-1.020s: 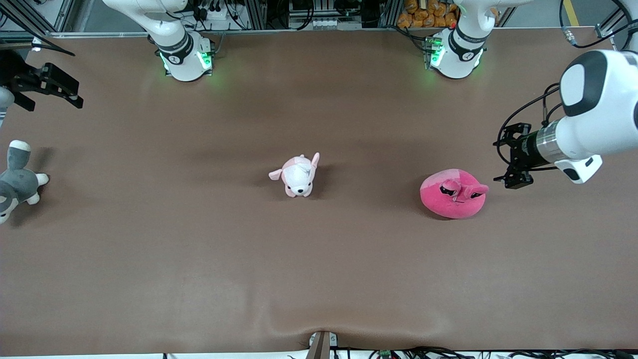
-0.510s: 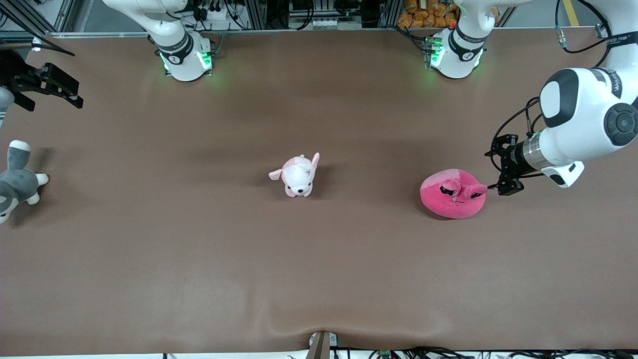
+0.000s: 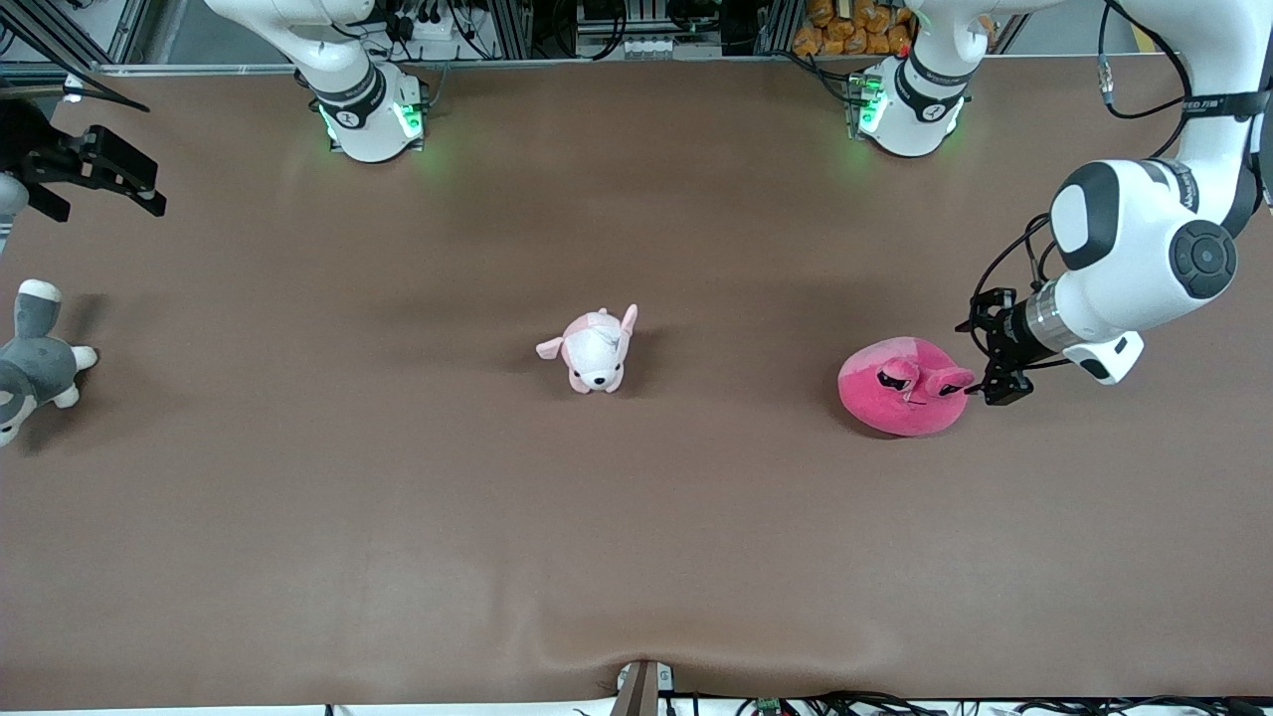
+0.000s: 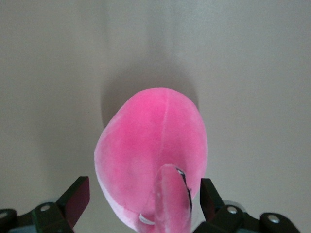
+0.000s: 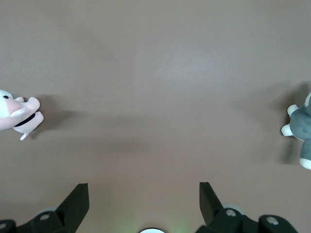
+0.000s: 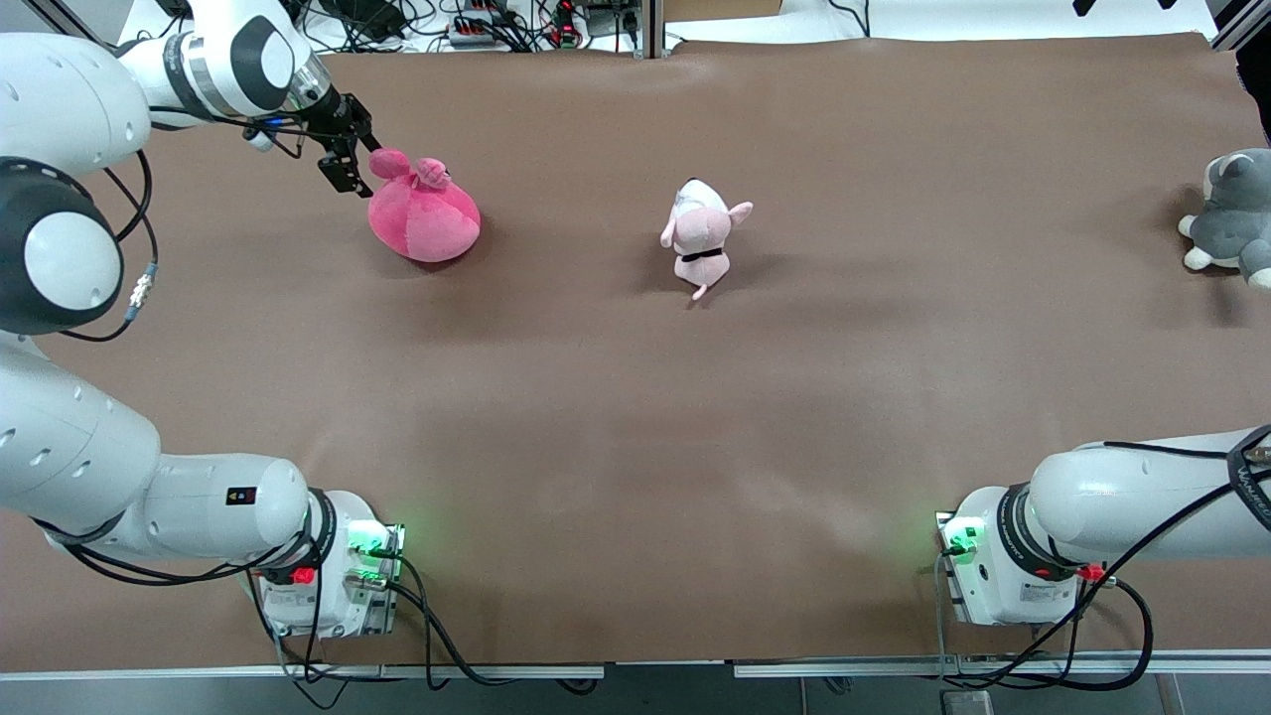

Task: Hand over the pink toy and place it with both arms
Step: 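Close the left gripper on the pink plush's snout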

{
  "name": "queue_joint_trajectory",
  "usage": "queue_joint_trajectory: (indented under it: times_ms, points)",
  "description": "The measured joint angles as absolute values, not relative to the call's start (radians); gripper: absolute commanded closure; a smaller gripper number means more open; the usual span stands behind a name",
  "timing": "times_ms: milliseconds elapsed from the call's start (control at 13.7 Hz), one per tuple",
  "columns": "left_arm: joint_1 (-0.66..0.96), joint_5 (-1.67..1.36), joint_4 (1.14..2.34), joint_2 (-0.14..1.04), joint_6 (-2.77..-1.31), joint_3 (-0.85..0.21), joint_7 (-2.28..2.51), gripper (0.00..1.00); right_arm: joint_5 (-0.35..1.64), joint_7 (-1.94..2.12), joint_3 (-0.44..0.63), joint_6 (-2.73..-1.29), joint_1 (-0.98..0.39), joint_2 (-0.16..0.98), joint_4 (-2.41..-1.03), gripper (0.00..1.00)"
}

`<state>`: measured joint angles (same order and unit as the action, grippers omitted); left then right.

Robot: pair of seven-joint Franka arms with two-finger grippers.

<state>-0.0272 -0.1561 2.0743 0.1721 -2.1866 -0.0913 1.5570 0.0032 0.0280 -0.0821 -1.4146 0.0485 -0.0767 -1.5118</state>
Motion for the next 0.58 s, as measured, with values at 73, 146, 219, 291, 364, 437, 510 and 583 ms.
queue_joint_trajectory:
  times_ms: [73,146,219,291,364,437,510,583]
  points:
    - [-0.027,-0.157,2.074,0.179,-2.2,-0.091,1.557,0.0,0.003,0.028,-0.082,-1.415,0.049,-0.077,-1.512,0.0]
    - [-0.026,-0.159,2.074,0.187,-2.214,-0.092,1.557,0.0,0.003,0.028,-0.082,-1.415,0.049,-0.077,-1.512,0.0]
    - [-0.025,-0.166,2.074,0.196,-2.228,-0.093,1.557,0.0,0.003,0.028,-0.081,-1.415,0.049,-0.076,-1.512,0.0]
    - [-0.023,-0.175,2.074,0.206,-2.244,-0.095,1.557,0.0,0.002,0.028,-0.081,-1.415,0.049,-0.076,-1.512,0.0]
    - [-0.022,-0.18,2.074,0.215,-2.256,-0.096,1.557,0.05,0.001,0.028,-0.081,-1.415,0.049,-0.075,-1.512,0.0]
    - [-0.022,-0.182,2.074,0.221,-2.262,-0.097,1.557,0.12,0.001,0.028,-0.081,-1.415,0.049,-0.075,-1.512,0.0]
    - [-0.022,-0.182,2.074,0.224,-2.265,-0.097,1.557,0.22,0.001,0.028,-0.08,-1.415,0.049,-0.074,-1.512,0.0]
    - [-0.022,-0.182,2.073,0.224,-2.266,-0.097,1.557,0.33,0.001,0.028,-0.08,-1.415,0.05,-0.073,-1.512,0.0]
